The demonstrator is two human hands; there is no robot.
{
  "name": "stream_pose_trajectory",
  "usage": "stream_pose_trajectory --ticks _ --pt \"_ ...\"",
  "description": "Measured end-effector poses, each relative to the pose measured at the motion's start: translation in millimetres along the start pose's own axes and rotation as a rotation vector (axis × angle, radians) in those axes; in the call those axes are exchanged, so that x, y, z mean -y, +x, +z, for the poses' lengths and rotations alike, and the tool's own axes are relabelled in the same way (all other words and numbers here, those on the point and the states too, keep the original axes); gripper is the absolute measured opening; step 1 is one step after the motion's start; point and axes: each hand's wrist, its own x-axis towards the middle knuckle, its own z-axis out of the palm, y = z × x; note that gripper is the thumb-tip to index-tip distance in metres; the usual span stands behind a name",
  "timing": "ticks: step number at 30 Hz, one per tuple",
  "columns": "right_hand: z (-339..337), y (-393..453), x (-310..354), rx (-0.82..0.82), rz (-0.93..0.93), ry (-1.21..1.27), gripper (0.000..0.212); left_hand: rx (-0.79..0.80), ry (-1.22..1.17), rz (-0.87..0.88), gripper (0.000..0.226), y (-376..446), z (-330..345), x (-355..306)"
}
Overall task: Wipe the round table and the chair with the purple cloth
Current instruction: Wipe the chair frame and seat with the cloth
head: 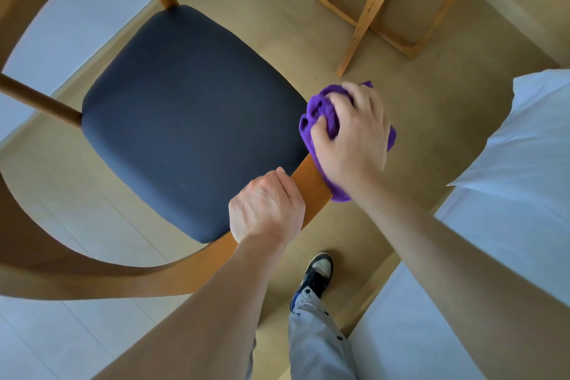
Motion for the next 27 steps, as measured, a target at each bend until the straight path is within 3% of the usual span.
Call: stream_pose_trajectory --ticks 4,6,8,10,12,14,15,18,22,24,27 --pt "-2.2 -50.9 -29.7 0.099 -0.252 0.128 0.051 0.026 0.033 -0.003 0.051 0.4 -1.6 -0.3" --pt "-8.5 -40.1 -55.0 0.167 -0.447 0.096 0.055 0.038 0.053 0.001 0.05 1.1 -2.0 -0.1" --pt "-14.7 -7.6 -64.5 0.24 -0.521 0.06 0.056 0.044 0.059 -0.001 0.048 0.8 -2.3 -0.2" --pt "-18.5 29.5 -50.1 0.277 -0.371 0.135 0.045 0.053 0.046 -0.001 0.049 0.9 -3.0 -0.4" --pt "-13.5 54.6 -27.7 0.31 -0.069 0.219 0.031 0.049 0.023 0.005 0.05 0.7 -3.6 0.6" --pt "-9.0 59.5 -11.9 0.283 0.112 0.074 0.034 0.043 0.011 0.008 0.051 0.4 -3.8 0.6" --pt "-9.8 53.6 -7.8 0.227 0.099 -0.015 0.032 0.042 0.01 0.009 0.051 0.2 -4.1 0.6" --pt "-11.5 9.0 0.1 0.175 -0.162 -0.165 0.032 0.062 0.029 0.001 0.049 0.9 -4.8 0.1" --pt "-15.2 -43.7 -15.8 0.299 -0.49 -0.111 0.047 0.1 0.045 -0.002 0.041 2.2 -6.8 -1.2" --pt "-21.2 -29.9 -38.5 0.35 -0.68 -0.102 0.05 0.098 0.038 -0.004 0.042 2.0 -6.7 -1.6" --pt "-23.5 21.1 -49.1 0.368 -0.701 -0.063 0.035 0.073 0.018 -0.013 0.048 1.5 -6.8 -3.2"
